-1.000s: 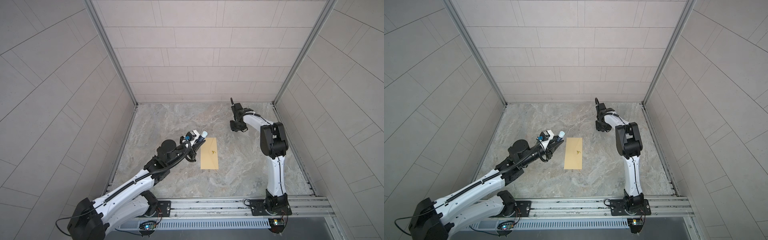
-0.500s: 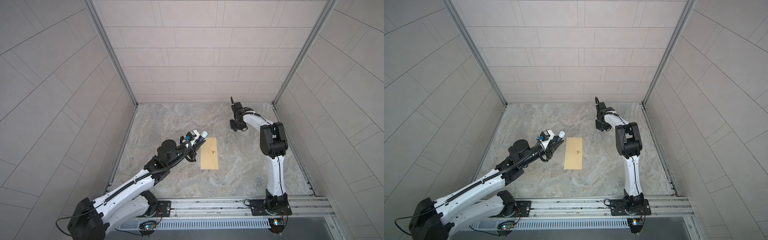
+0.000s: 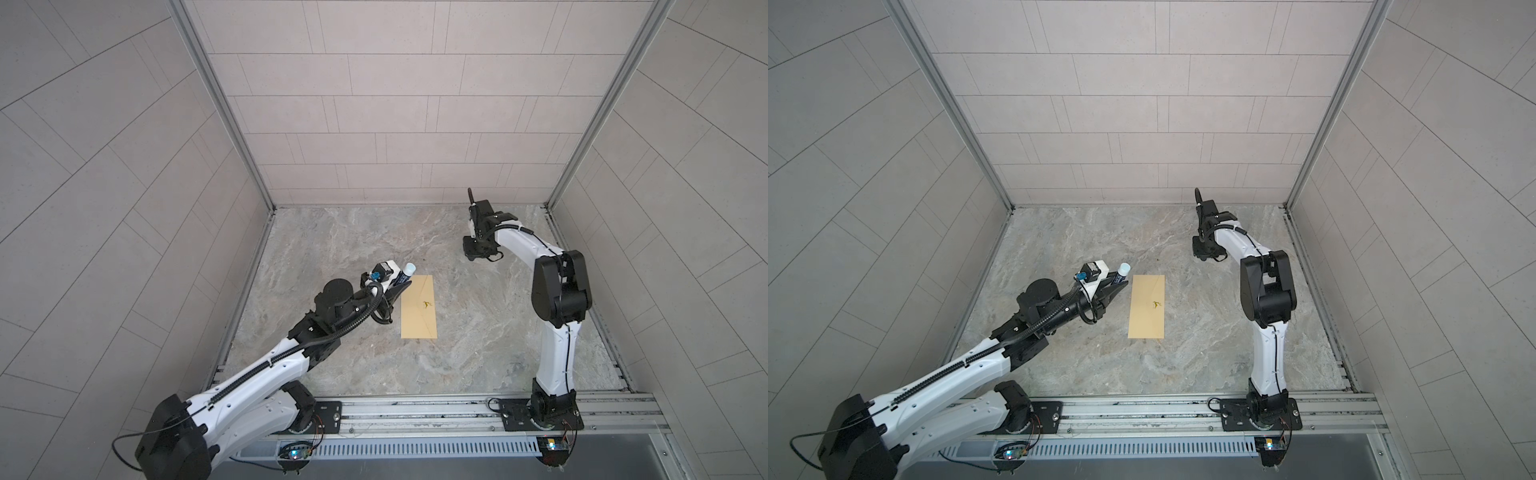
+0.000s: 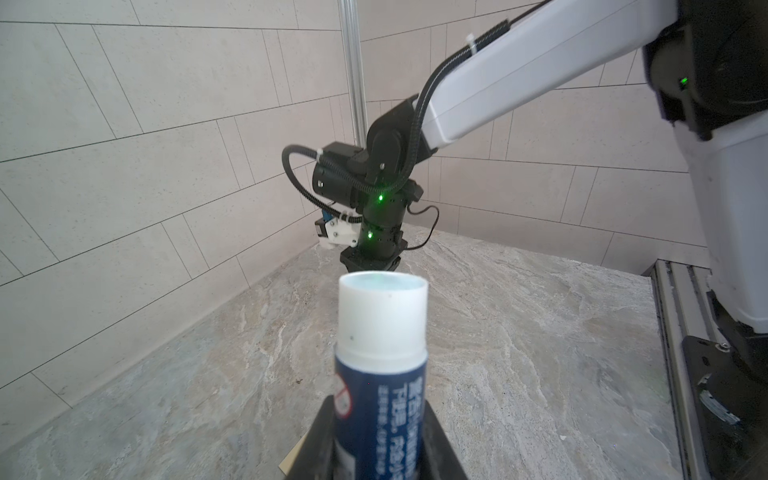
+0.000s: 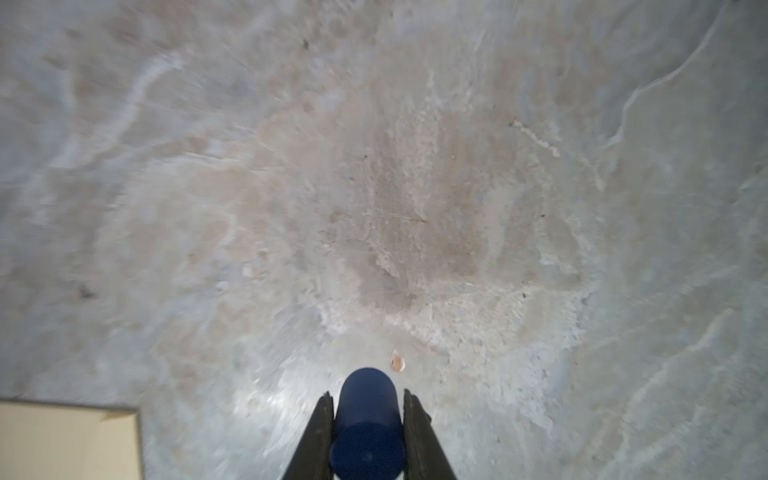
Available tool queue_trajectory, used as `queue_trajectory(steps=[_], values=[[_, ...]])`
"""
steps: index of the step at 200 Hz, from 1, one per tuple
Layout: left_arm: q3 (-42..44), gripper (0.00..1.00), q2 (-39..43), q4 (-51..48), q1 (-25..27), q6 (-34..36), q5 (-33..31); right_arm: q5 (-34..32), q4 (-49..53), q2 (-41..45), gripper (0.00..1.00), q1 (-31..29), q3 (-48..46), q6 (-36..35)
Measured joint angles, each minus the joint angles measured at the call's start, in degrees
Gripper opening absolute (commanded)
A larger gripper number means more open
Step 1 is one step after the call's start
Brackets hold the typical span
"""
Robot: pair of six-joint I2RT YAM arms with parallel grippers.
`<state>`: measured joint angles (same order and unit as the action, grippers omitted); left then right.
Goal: Place the letter into the envelope and seal it
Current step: 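Move the right gripper to the dark-blue cap and grasp it, then lift the cap and carry it toward the glue stick in the left gripper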
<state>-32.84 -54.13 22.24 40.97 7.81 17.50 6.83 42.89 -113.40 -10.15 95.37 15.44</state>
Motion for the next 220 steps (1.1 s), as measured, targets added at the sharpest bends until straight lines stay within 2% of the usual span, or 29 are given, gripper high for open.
queue_trajectory(steps=[49, 89, 152, 220], values=[[0.0, 0.00, -0.8, -0.7, 0.0, 0.6, 1.5, 12.9, 0.2, 20.3, 0.23, -0.7, -3.0, -0.1], [-0.5, 0.00, -1.3, -2.1, 0.0, 1.1, 2.7, 22.6, 0.3, 30.9, 0.24, -3.8, -9.2, 0.0], [-1.0, 0.00, -2.9, -2.7, 0.0, 1.2, 5.2, 32.9, 1.6, 38.3, 0.25, -9.5, -10.9, 1.2], [-1.8, 0.00, -3.4, -2.9, 0.4, 1.4, 7.8, 35.0, 1.4, 37.7, 0.25, -19.7, -10.2, 2.7]])
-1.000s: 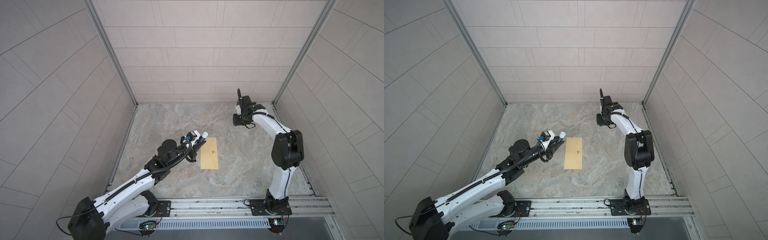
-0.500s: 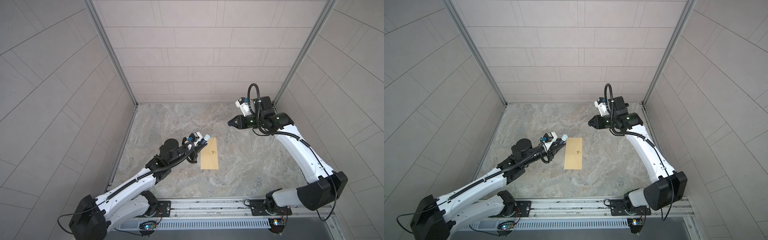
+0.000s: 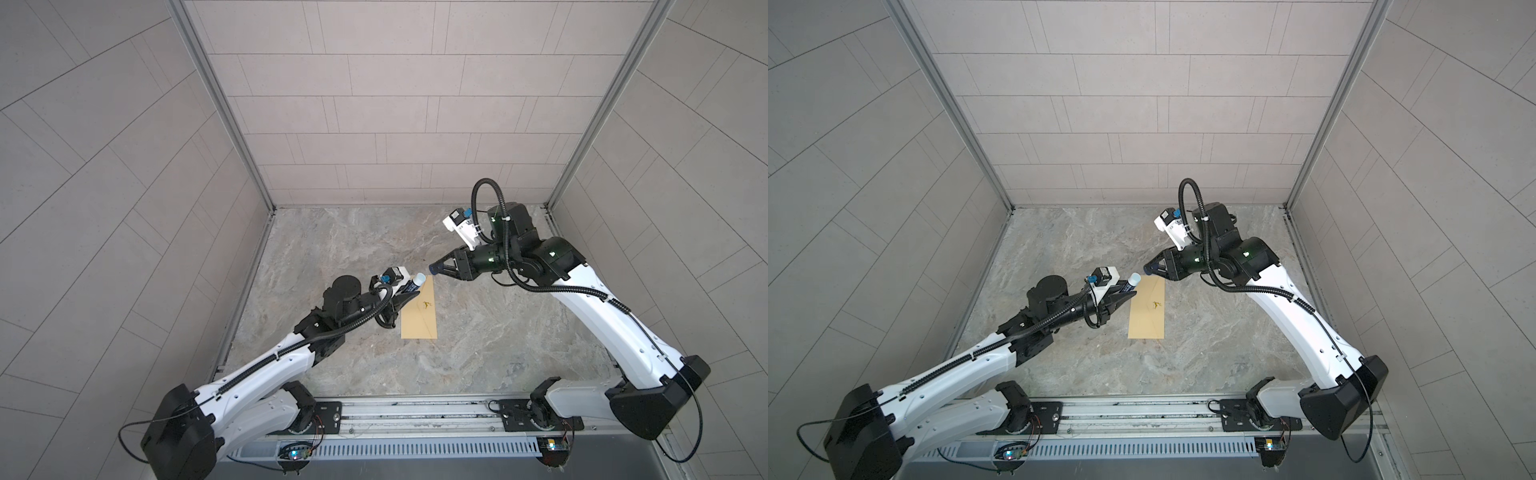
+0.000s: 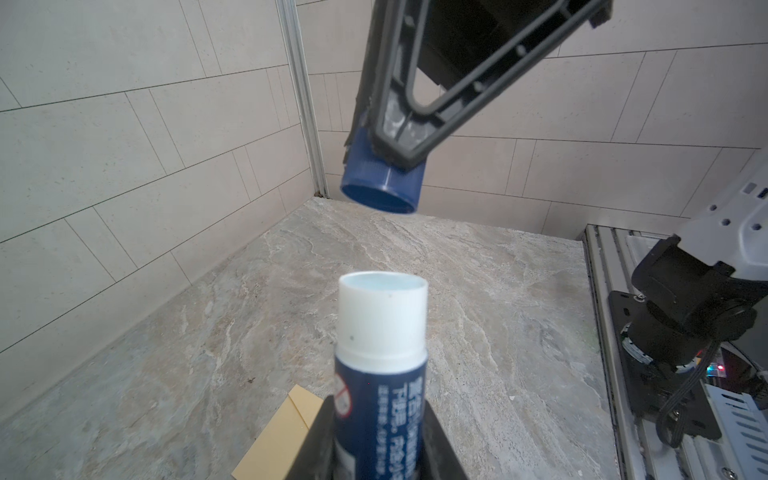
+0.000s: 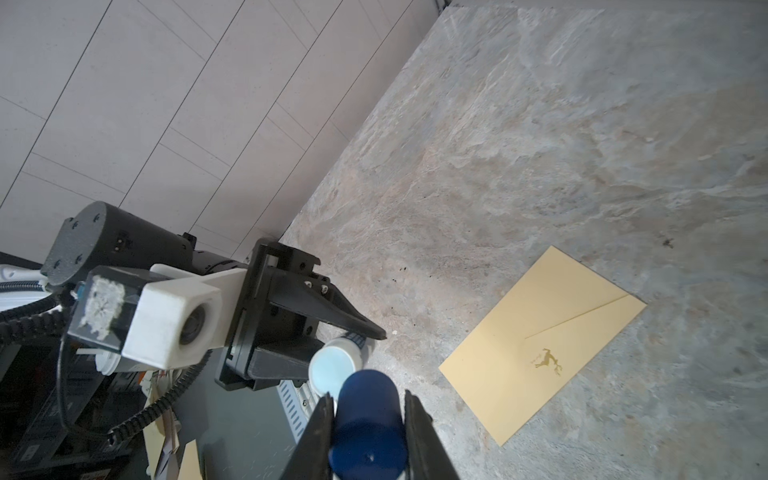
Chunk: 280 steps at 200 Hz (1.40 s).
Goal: Place the letter into the envelope and seal it
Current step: 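Lift the cap and carry it toward the glue stick in the left gripper, then press the dark-blue cap onto the glue stick tip with the right gripper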
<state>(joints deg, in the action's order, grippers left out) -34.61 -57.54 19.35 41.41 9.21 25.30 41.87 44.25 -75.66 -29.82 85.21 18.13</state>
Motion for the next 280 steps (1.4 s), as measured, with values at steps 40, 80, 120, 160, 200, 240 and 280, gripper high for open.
queue_trajectory(steps=[40, 80, 120, 160, 200, 240, 280], values=[[0.0, 0.00, 0.0, 0.0, 0.2, 0.5, 0.4, 0.2, -0.3, -0.5, 0.25, -1.9, 0.0, 0.6], [0.0, 0.00, 0.0, -0.2, 0.2, 0.8, 0.4, 0.1, -0.2, -0.7, 0.25, -2.8, 0.1, 0.5], [0.0, 0.00, 0.0, -0.5, 0.2, 0.9, 0.5, -0.9, 1.3, -2.0, 0.25, -3.8, 0.9, -0.2], [0.0, 0.00, 0.0, -1.2, 0.3, 0.9, 0.7, -1.6, 1.9, -2.5, 0.25, -4.4, 1.2, -0.4], [0.0, 0.00, 0.0, -1.3, 0.2, 0.9, 1.4, -2.5, 3.3, -3.3, 0.25, -5.4, 2.4, -1.8], [0.0, 0.00, 0.0, -2.4, 0.3, 0.9, 1.7, -3.1, 4.1, -4.0, 0.24, -6.0, 2.5, -3.0], [0.0, 0.00, 0.0, -3.8, 0.3, 1.0, 2.3, -6.4, 5.9, -5.0, 0.21, -8.4, 3.0, -5.7]])
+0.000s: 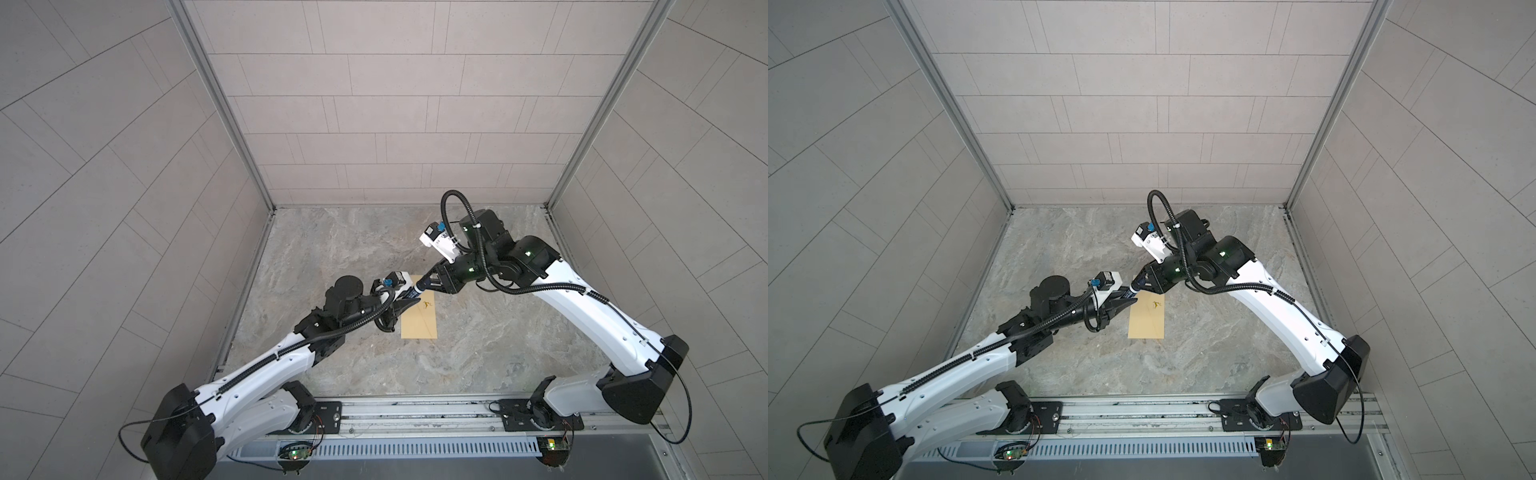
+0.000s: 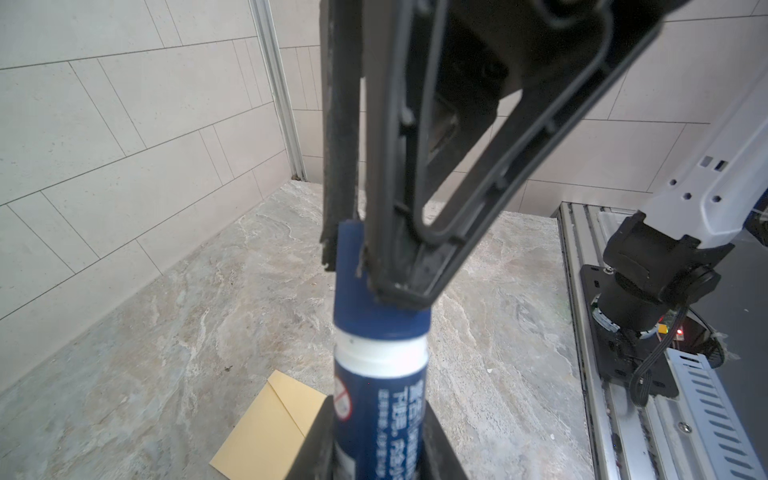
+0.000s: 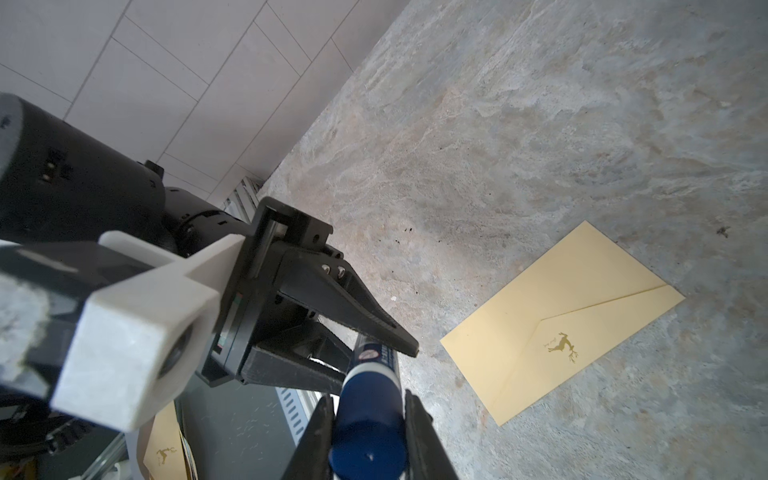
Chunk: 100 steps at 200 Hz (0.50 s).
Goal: Place the letter into the envelope and seal it
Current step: 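Press the dark-blue cap onto the glue stick tip with the right gripper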
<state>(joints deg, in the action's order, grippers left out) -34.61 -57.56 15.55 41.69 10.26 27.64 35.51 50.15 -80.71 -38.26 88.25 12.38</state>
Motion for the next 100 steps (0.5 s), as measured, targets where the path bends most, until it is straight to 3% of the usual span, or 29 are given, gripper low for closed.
queue_trajectory(steps=[100], values=[[2.4, 0.00, -0.7, -4.9, 0.0, -1.9, -2.4, -4.0, -12.9, 0.1, 0.20, -4.0, -11.4, 3.3]])
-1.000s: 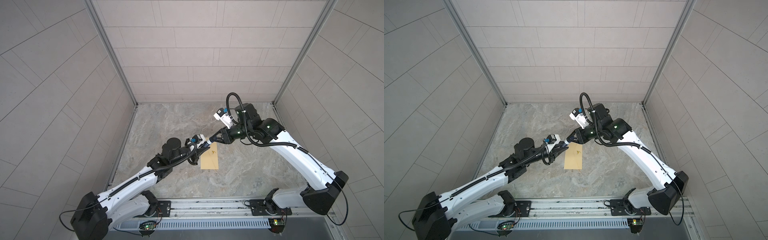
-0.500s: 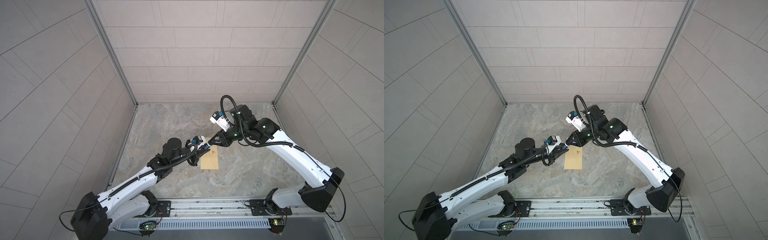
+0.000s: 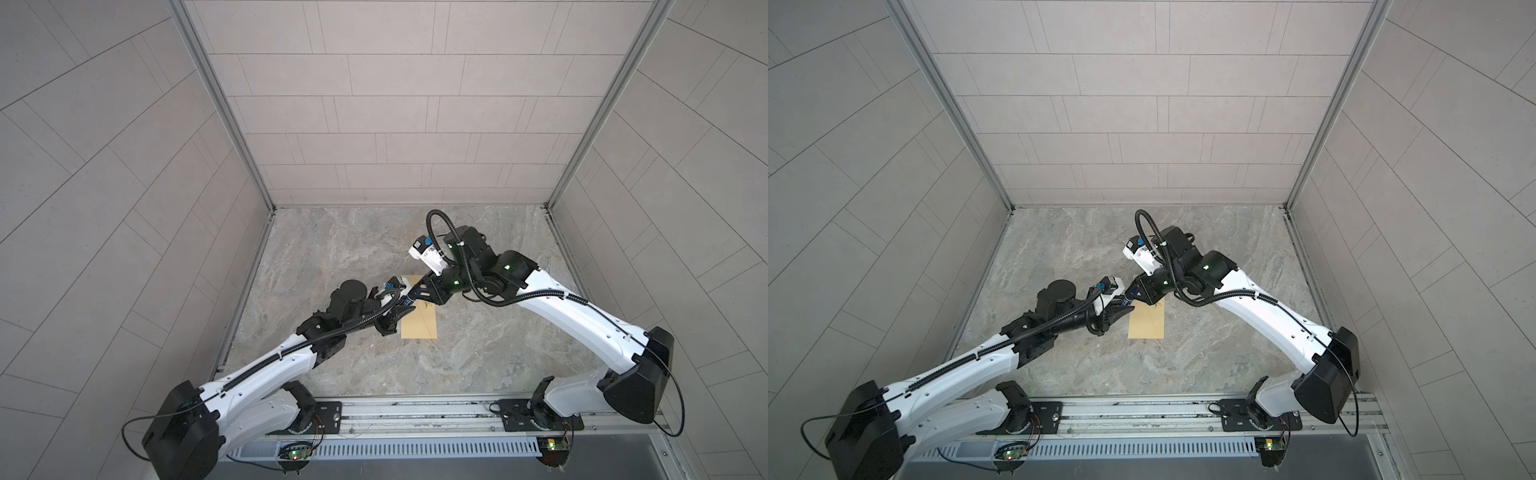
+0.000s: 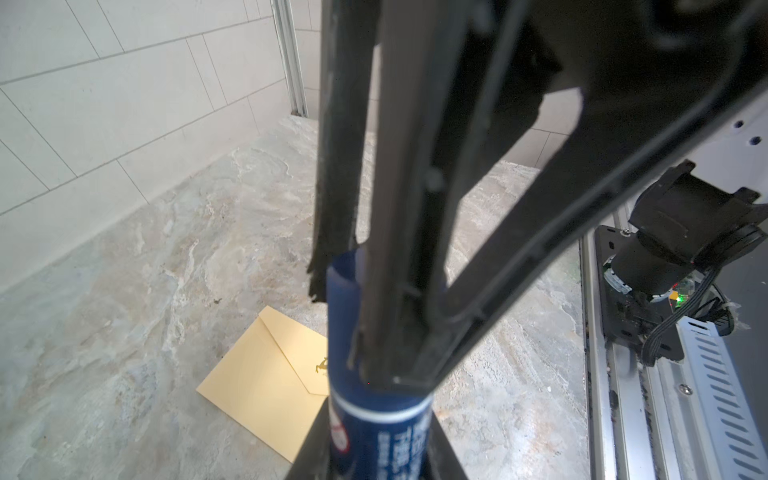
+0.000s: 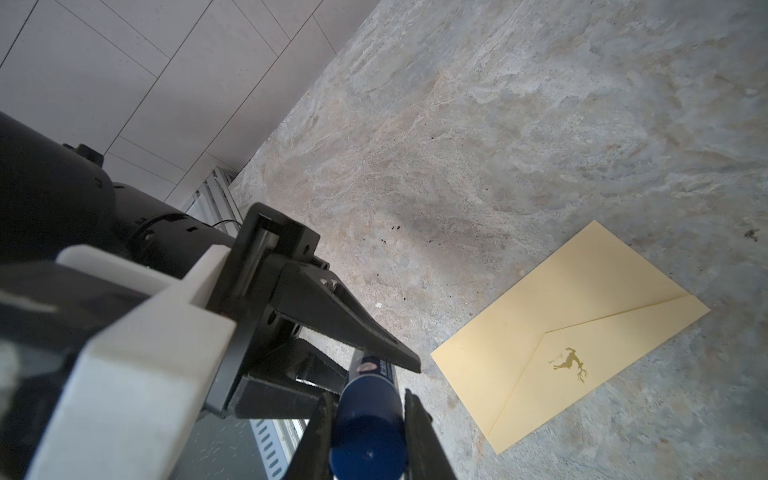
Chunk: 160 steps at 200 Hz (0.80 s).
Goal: Place the letter into the envelope and seal it
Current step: 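Press the dark-blue cap onto the glue stick tip with the right gripper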
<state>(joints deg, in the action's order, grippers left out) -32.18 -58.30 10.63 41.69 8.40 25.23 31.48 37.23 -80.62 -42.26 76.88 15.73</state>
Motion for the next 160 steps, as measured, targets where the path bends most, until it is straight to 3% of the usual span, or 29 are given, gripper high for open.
queue_trajectory(steps=[81, 131, 160], values=[[1.1, 0.00, -0.3, -0.2, 0.0, -4.5, -2.7, -2.0, -6.9, 0.1, 0.25, -1.2, -3.9, 2.4], [0.0, 0.00, 0.8, 6.0, 0.5, -7.3, -6.4, -5.0, -3.3, 1.7, 0.55, -2.5, 0.7, 1.6], [-0.3, 0.00, 2.2, 5.0, 0.5, -10.4, -11.4, -8.7, -3.0, 6.6, 0.63, -2.2, 3.7, 1.0]])
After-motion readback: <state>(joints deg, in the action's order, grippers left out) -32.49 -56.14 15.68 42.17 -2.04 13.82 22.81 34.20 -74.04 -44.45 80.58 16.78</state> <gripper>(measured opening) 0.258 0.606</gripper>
